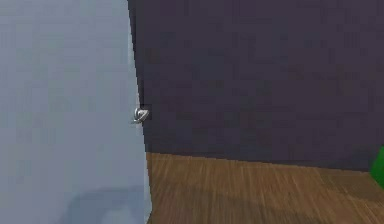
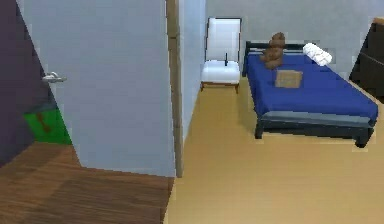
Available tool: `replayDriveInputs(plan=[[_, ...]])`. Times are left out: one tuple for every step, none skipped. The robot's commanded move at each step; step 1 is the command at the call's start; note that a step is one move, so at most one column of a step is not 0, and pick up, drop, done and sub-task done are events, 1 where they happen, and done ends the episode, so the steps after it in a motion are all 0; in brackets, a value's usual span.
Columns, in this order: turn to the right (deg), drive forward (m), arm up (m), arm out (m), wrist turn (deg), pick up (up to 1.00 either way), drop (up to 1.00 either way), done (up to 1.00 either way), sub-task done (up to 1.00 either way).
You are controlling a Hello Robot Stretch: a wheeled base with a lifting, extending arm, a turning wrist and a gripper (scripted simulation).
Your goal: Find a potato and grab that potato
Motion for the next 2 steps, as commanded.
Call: replayDriveInputs(plan=[[45.0,0.0,0.0,0.0,0.0,0.0,0.0,0.0,0.0],[45.0,0.0,0.0,0.0,0.0,0.0,0.0,0.0,0.0]])
